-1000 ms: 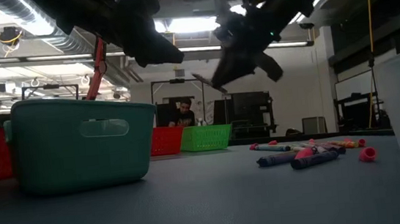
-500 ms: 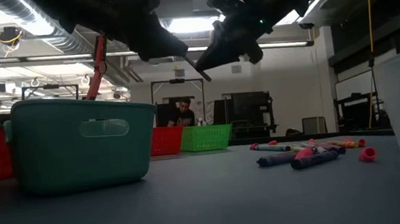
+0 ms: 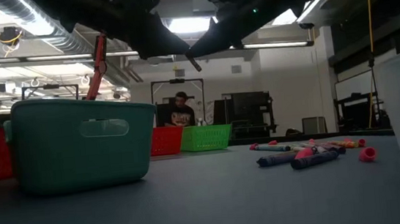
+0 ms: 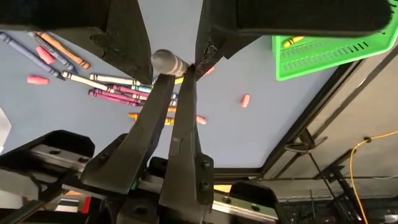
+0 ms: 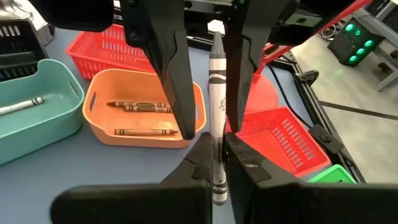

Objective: Sort crayons
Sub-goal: Put the gray crayon into the light green bin

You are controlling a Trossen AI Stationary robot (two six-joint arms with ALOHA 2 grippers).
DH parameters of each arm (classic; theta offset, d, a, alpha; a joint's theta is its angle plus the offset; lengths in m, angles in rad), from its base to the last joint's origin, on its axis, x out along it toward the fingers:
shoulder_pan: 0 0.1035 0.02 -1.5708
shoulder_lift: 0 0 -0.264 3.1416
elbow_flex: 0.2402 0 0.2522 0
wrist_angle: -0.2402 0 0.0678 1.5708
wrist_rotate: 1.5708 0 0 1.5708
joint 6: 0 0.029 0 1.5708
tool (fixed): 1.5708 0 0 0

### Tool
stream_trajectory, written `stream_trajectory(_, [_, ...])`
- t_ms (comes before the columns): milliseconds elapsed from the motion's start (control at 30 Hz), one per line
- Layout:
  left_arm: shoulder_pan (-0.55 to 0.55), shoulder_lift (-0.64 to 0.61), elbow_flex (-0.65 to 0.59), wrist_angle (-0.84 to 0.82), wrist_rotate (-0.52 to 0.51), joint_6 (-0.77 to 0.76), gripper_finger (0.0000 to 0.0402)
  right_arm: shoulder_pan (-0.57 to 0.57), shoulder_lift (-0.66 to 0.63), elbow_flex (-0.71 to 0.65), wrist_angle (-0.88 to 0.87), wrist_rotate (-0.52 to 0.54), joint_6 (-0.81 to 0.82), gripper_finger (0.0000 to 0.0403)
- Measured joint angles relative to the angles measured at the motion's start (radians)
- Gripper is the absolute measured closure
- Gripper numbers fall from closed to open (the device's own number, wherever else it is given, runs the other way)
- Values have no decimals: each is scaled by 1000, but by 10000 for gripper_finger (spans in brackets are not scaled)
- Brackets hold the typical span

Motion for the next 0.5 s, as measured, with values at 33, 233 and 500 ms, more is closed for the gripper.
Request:
stream_trajectory(33, [0,0,0,0,0,0,298,0,0,0,0,0,0,384])
stream_trajectory(233, [0,0,0,0,-1,0,299,0,0,0,0,0,0,384])
stream_trajectory(500, [0,0,0,0,-1,0,338,0,0,0,-8,0,0,384])
